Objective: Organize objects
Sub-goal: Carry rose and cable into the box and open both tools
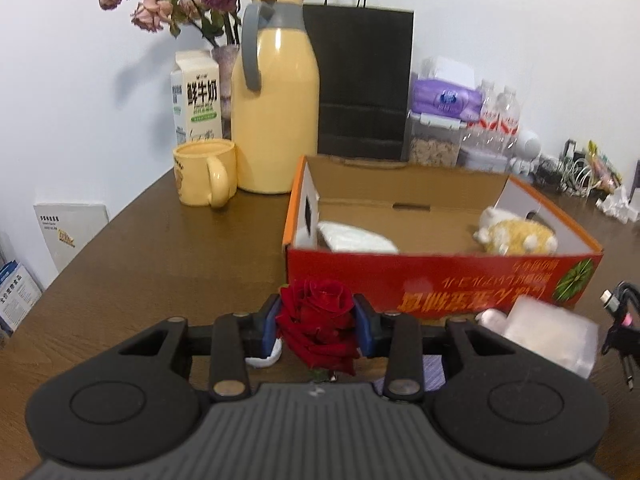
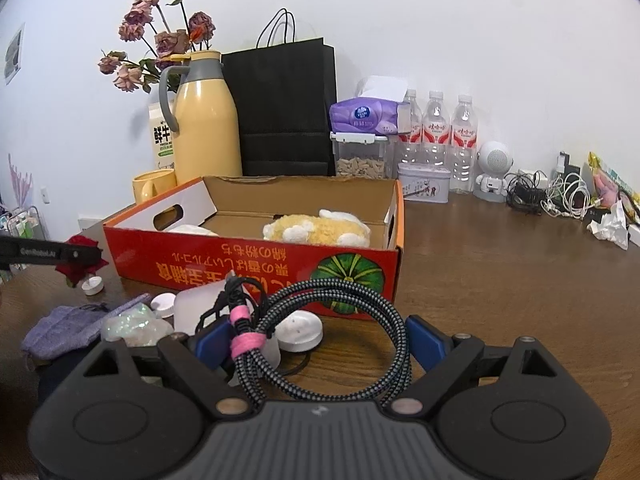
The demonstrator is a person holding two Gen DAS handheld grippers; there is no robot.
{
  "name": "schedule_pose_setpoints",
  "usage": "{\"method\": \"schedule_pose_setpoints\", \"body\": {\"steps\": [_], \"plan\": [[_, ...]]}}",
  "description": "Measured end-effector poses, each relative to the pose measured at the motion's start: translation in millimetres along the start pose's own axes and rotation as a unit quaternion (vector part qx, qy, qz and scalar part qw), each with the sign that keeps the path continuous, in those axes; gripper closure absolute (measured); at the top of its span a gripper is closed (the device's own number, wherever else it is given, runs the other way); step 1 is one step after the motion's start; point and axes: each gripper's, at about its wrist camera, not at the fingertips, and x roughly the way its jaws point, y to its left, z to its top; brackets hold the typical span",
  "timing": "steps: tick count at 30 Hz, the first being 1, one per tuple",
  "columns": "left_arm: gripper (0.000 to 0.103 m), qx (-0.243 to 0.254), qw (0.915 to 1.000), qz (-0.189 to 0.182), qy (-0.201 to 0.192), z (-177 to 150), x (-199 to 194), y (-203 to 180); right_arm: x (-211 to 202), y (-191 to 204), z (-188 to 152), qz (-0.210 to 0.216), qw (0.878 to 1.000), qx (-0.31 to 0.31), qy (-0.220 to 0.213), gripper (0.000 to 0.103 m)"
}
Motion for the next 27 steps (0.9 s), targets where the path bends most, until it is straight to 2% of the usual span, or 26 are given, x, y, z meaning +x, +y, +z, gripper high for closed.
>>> {"method": "schedule_pose_setpoints", "body": {"steps": [5, 13, 20, 27], "plan": [[0.065, 0.005, 0.9995, -0.013, -0.028, 17, -10, -10, -3, 6, 14, 0.003, 1.000, -0.017, -0.018, 0.013], [0.064, 0.013, 0.9970, -0.031, -0.069, 52, -8, -32, 12, 26, 58, 0.018, 0.996, -0.057, -0.061, 0.013], [0.064, 0.005, 0.9958, -0.035, -0.085, 84, 11, -44, 53, 46, 97, 0.027, 0.994, -0.080, -0.069, 0.013], [0.064, -0.013, 0.9970, -0.025, -0.072, 105, 52, -47, 111, 58, 120, 0.033, 0.995, -0.077, -0.043, 0.013]]}}
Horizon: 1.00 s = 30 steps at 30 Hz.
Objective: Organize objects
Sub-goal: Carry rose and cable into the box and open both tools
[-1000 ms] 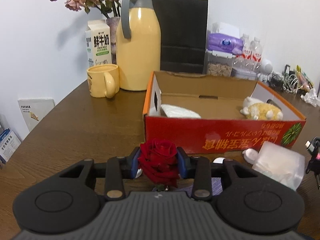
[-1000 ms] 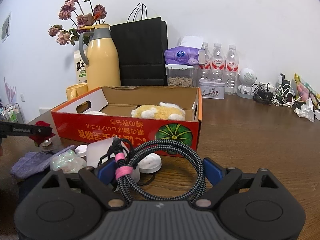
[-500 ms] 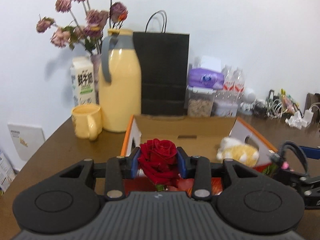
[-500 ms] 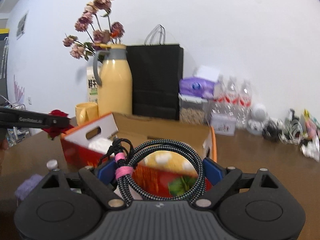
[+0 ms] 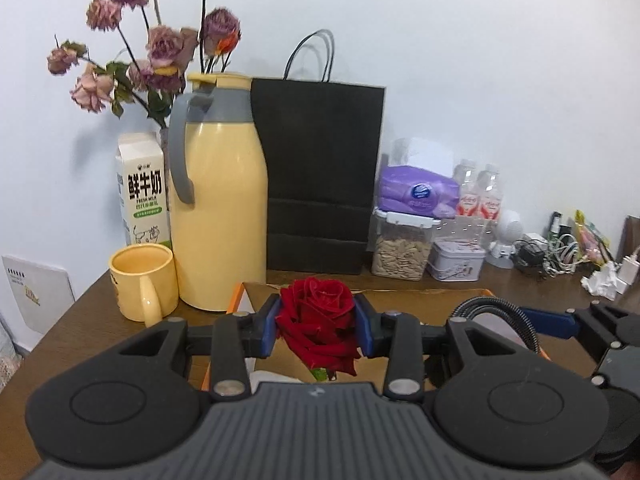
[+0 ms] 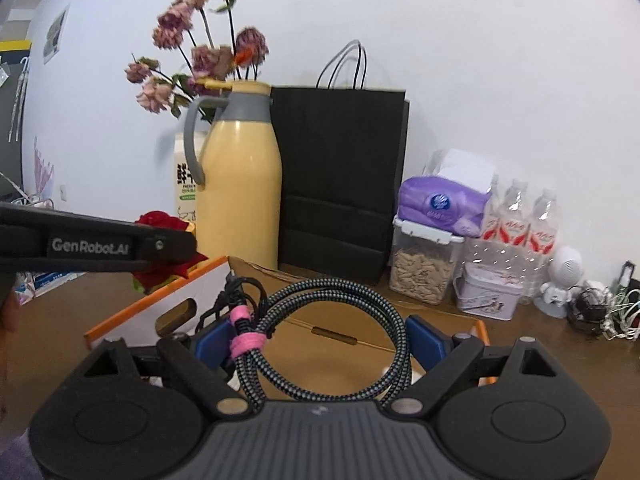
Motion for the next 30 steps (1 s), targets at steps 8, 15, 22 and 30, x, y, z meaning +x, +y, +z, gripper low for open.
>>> {"method": "schedule_pose_setpoints", "body": {"steps": [8, 15, 22, 30], "plan": [[0.064, -0.025, 0.9980, 0.024, 0.054, -8, 56, 14, 59, -6, 0, 0.000, 0.999, 0.025, 0.042, 0.013], [0.064, -0.019, 0.9960, 0.031, 0.082, -20, 74, 18, 77, -11, -12, 0.004, 0.997, 0.029, 0.071, 0.013], [0.062, -0.004, 0.9959, 0.035, 0.083, -24, 74, 13, 75, -10, -12, 0.005, 0.997, 0.028, 0.076, 0.012], [0.011, 0.011, 0.9968, 0.047, 0.064, -24, 67, 7, 72, -17, -17, 0.010, 0.994, 0.042, 0.096, 0.000]]}}
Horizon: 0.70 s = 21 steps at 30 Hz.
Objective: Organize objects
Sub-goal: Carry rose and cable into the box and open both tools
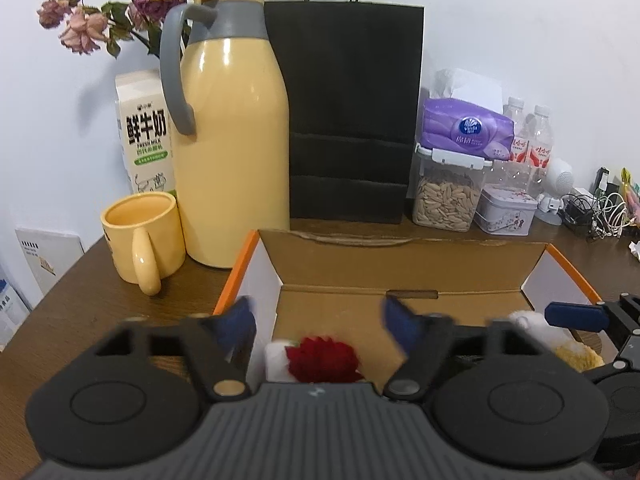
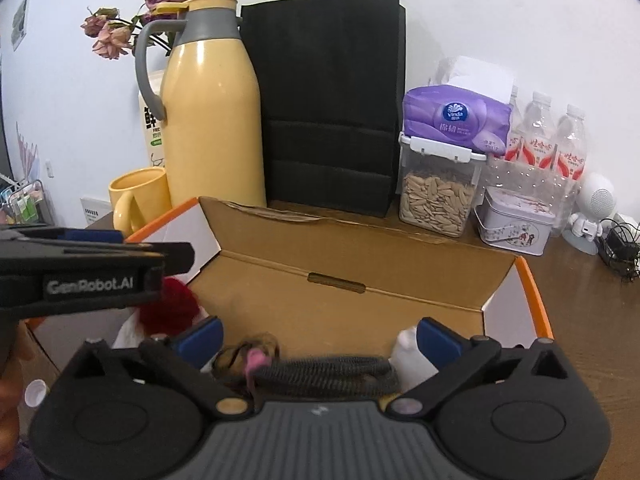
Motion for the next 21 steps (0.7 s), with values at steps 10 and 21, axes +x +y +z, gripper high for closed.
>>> {"method": "schedule_pose_setpoints", "body": {"steps": [10, 21], "plan": [[0.000, -0.007, 0.9998, 0.010, -0.017, 3, -7, 1, -9, -4, 3, -0.003, 1.000, 0.008, -0.010, 0.000], [0.000, -0.015, 0.9990, 0.005, -0.041, 8, -27, 2, -26, -3, 6, -0.004, 1.000, -0.002, -0.027, 0.000]]}}
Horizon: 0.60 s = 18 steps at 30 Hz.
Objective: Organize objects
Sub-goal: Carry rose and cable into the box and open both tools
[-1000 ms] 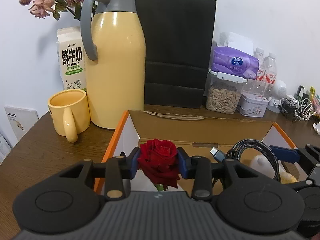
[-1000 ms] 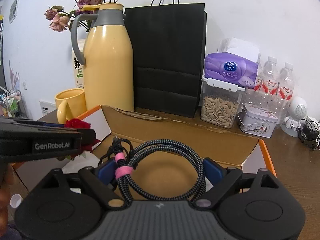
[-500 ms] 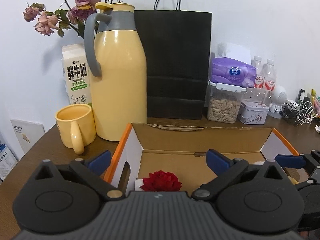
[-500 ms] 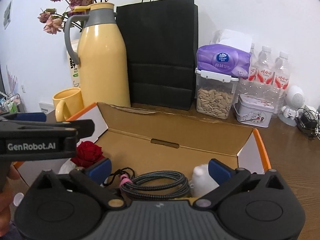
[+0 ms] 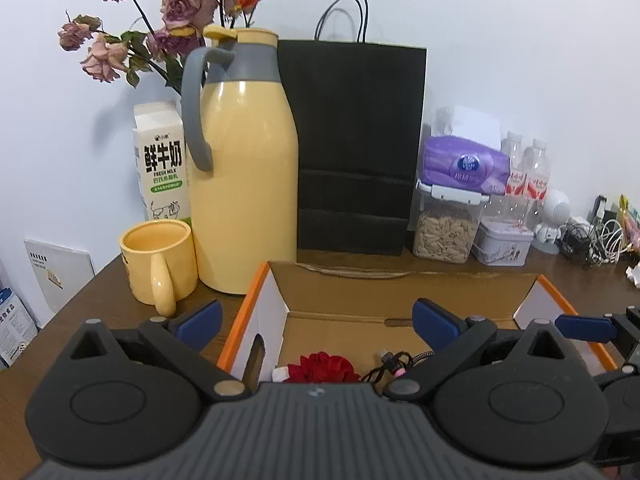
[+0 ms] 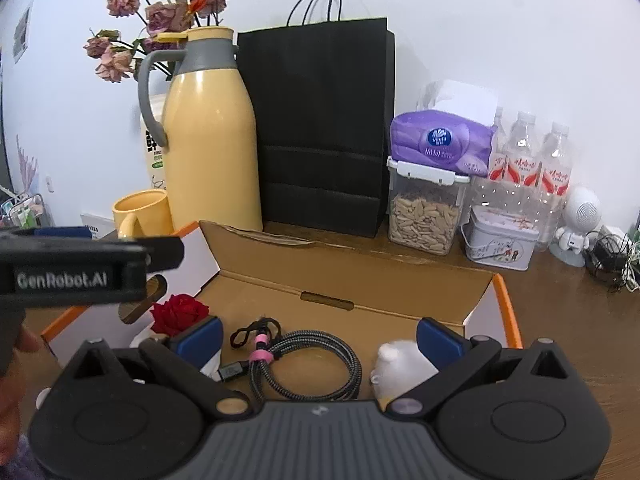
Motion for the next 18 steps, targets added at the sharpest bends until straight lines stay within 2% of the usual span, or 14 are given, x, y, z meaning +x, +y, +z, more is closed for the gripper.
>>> {"method": "schedule_pose_setpoints", "body": {"steps": [11, 18], "plan": [[0.000, -0.006, 0.9994, -0.010, -0.032, 5, -34, 5, -41, -2, -8, -0.005, 0.999, -0.027, -0.028, 0.000], [0.000, -0.002, 0.9988, -0.019, -0.045, -4, -61, 13, -68, 6, -20, 0.000, 0.998, -0.049, -0.043, 0.000]]}}
